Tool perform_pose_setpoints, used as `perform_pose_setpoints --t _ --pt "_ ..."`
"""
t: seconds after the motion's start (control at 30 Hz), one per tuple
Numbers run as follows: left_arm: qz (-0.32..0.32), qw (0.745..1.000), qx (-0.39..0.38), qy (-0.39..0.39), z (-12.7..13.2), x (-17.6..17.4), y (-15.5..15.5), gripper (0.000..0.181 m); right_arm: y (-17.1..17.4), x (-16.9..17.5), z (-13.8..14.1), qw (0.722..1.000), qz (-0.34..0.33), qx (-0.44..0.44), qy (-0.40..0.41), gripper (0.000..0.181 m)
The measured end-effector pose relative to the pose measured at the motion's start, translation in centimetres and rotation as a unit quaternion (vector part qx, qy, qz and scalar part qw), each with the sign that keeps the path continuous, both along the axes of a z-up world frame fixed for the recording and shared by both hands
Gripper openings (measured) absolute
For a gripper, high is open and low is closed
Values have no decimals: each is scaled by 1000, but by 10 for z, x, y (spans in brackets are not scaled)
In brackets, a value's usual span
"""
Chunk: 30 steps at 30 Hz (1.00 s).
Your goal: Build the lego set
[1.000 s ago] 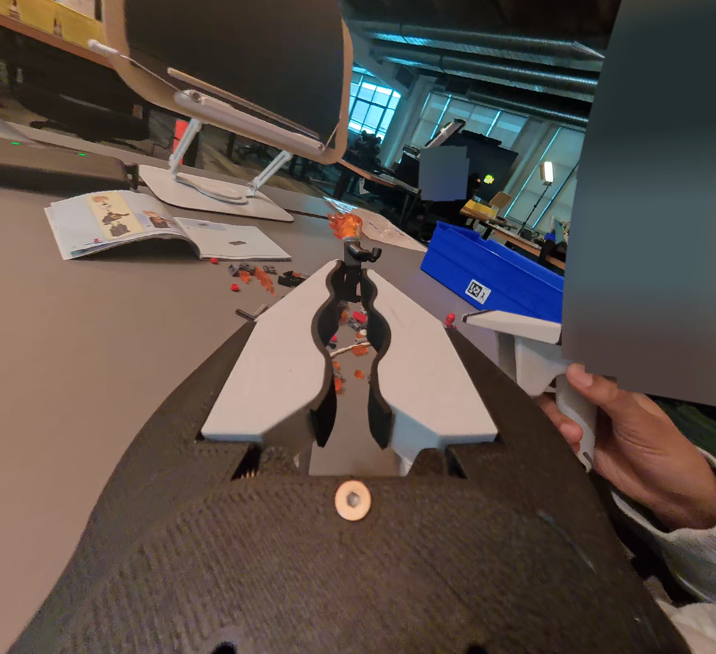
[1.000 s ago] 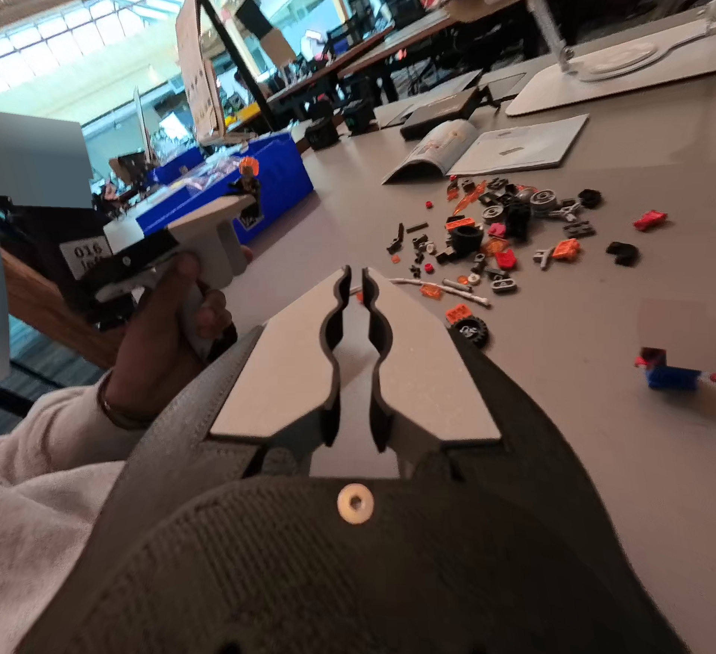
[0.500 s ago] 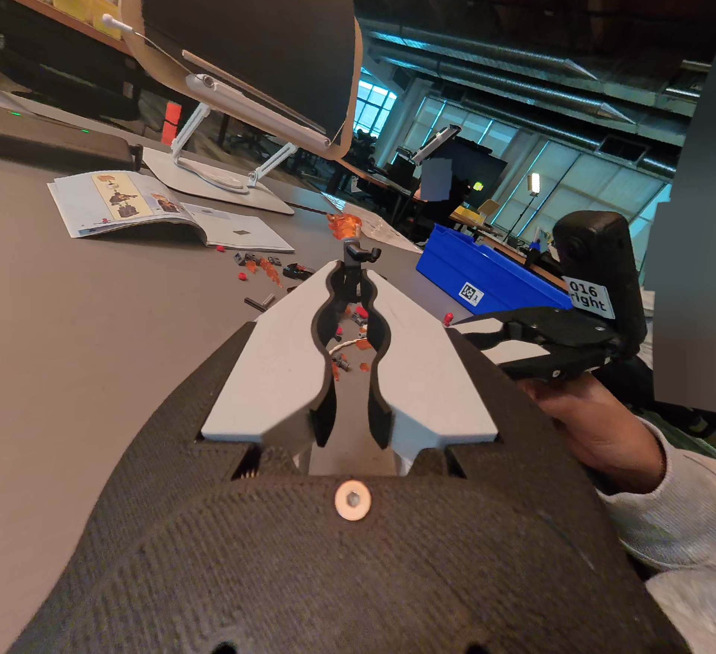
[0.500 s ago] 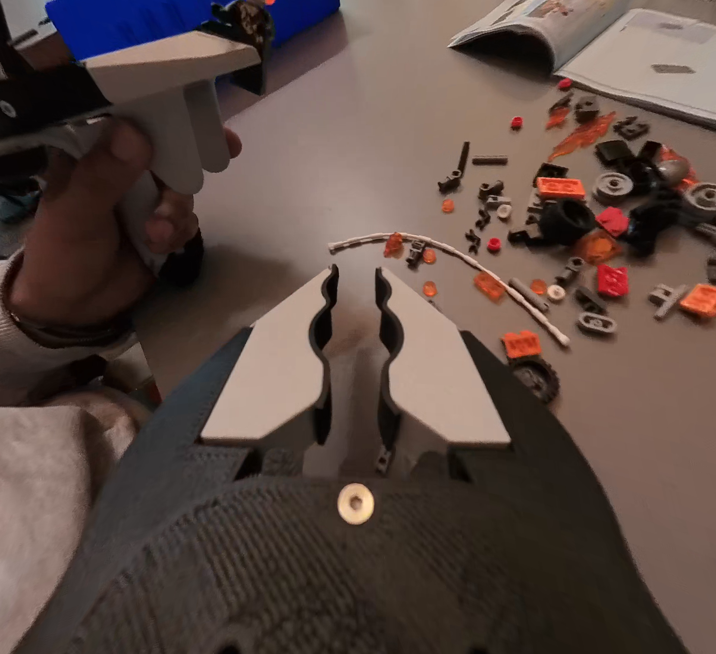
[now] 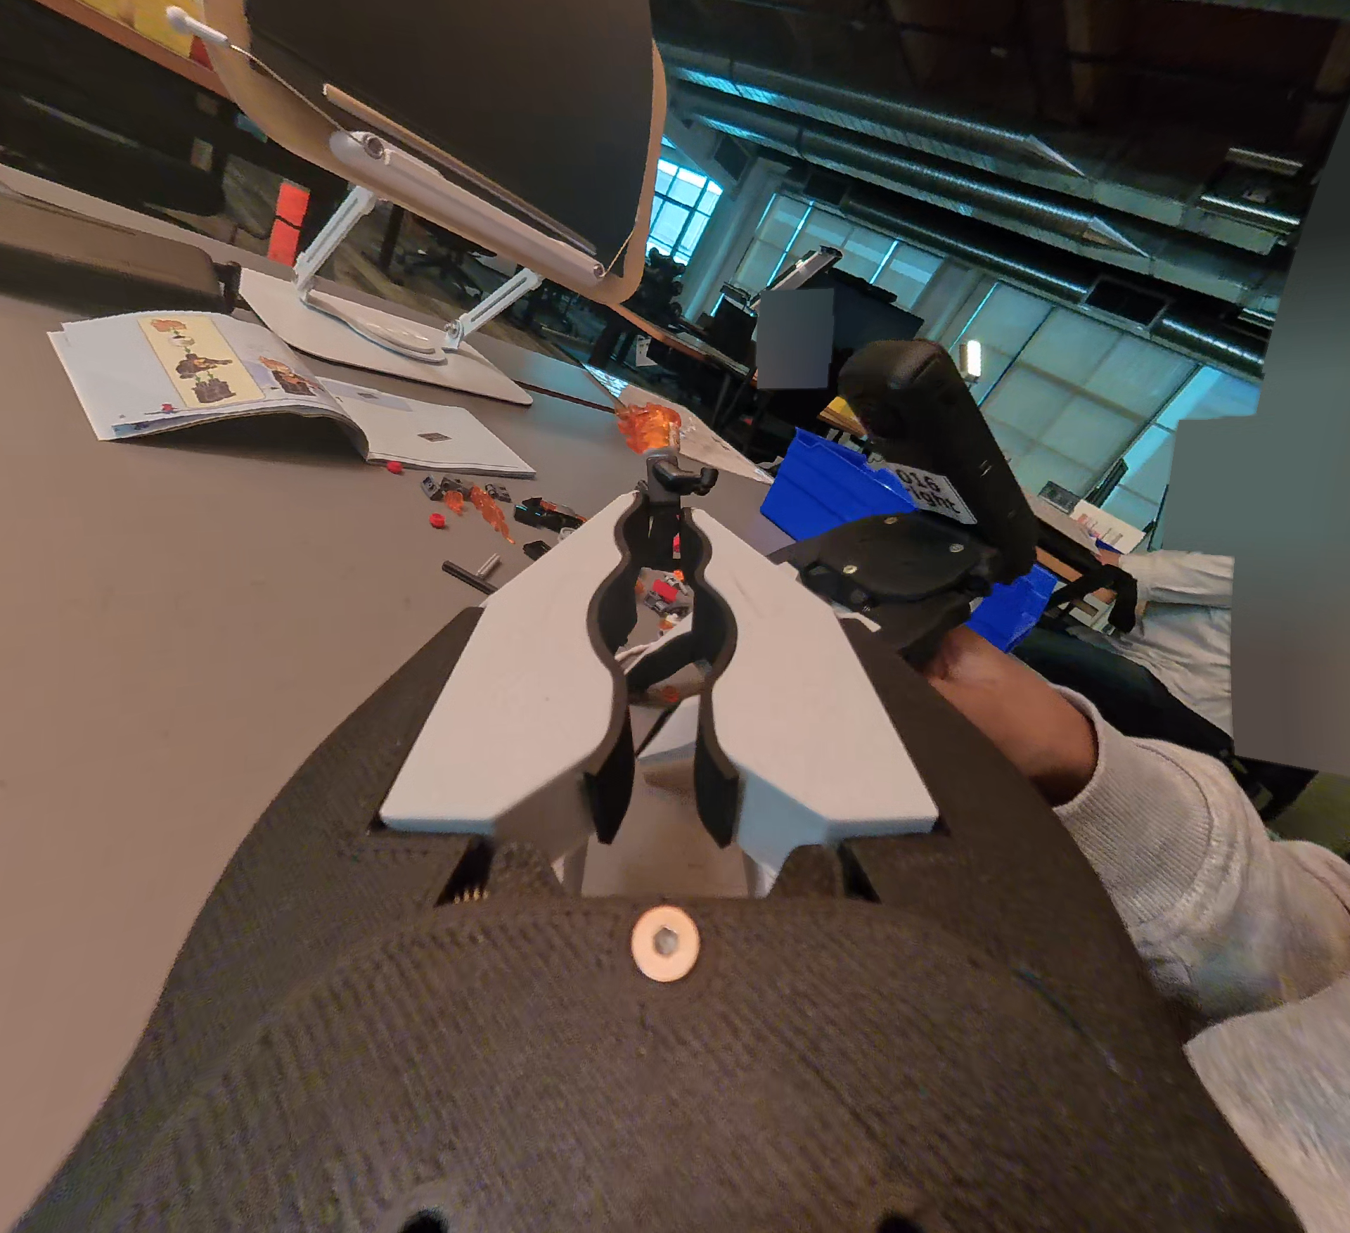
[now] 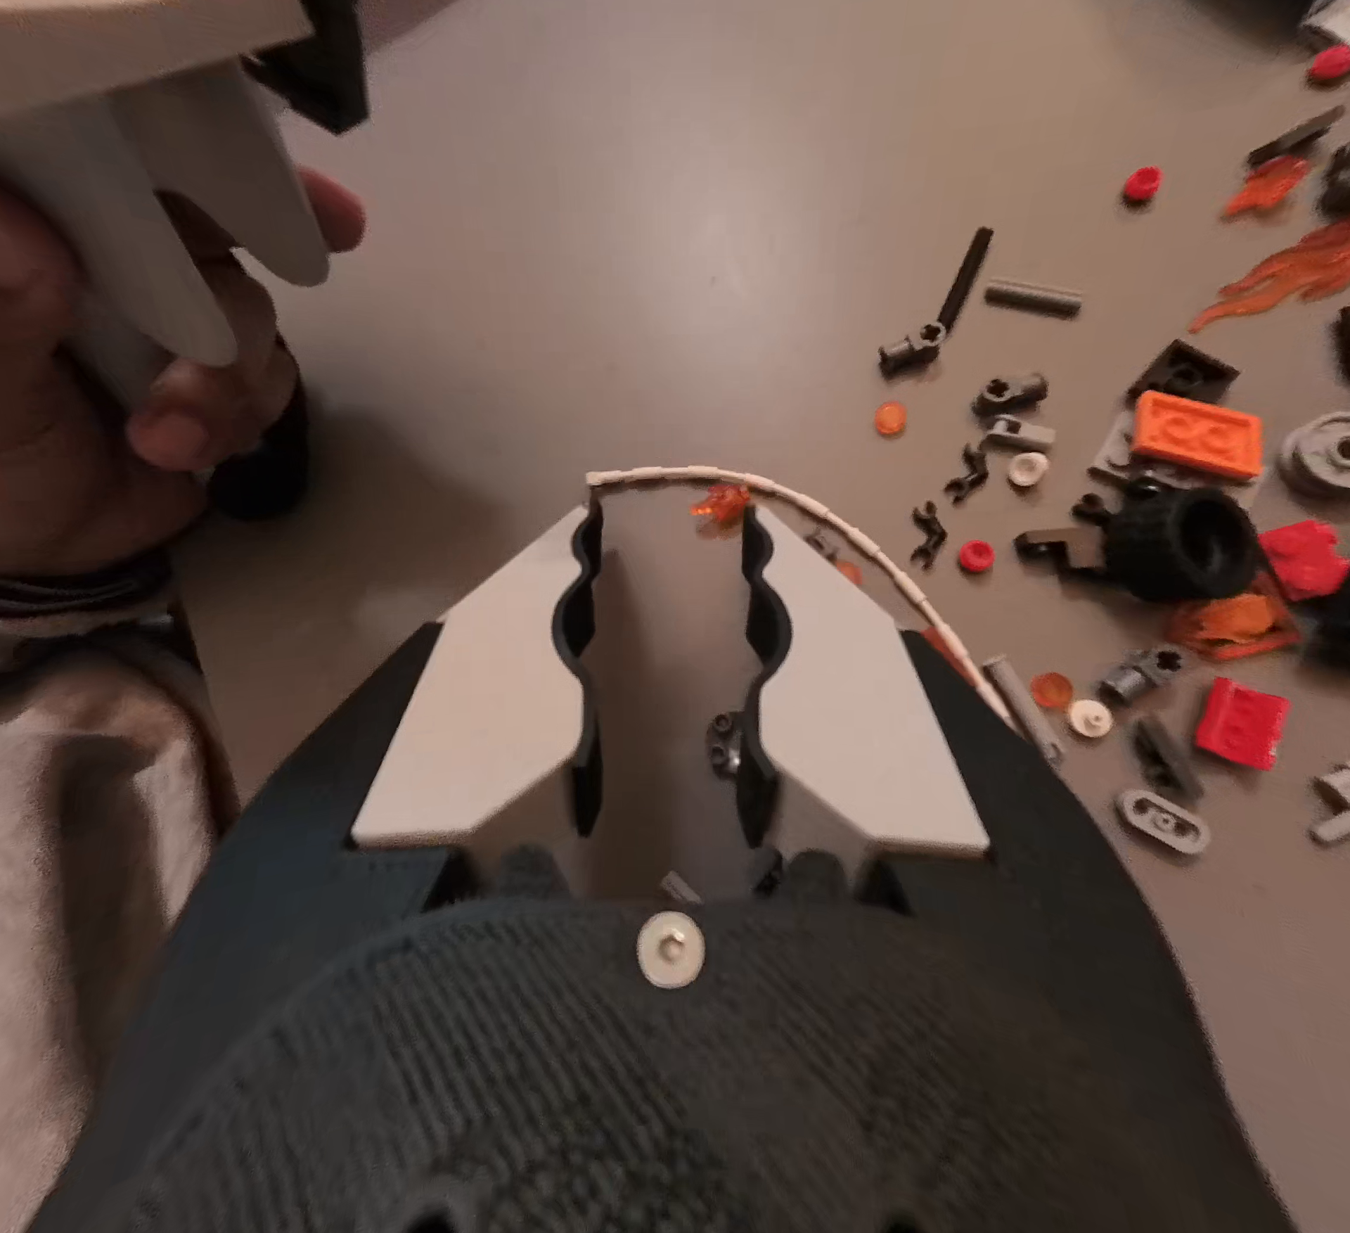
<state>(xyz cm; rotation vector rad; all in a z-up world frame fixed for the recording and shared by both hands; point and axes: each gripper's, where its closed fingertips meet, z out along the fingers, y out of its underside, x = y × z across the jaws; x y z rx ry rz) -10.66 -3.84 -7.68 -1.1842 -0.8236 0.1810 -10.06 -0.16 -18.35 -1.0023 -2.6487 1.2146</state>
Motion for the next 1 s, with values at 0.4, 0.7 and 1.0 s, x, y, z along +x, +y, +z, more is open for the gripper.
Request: perform_pose_setpoints --t 0.4,0.7,1.0 --pt "-12 1000 14 -9 -1 0 1 4 0 6 15 999 36 -40 4 33" --pt "-14 1000 17 -10 0 0 0 4 -4 4 0 998 62 -7 3 36" --pt "-18 999 27 -16 0 -1 -1 4 -9 26 5 995 91 -22 -19 28"
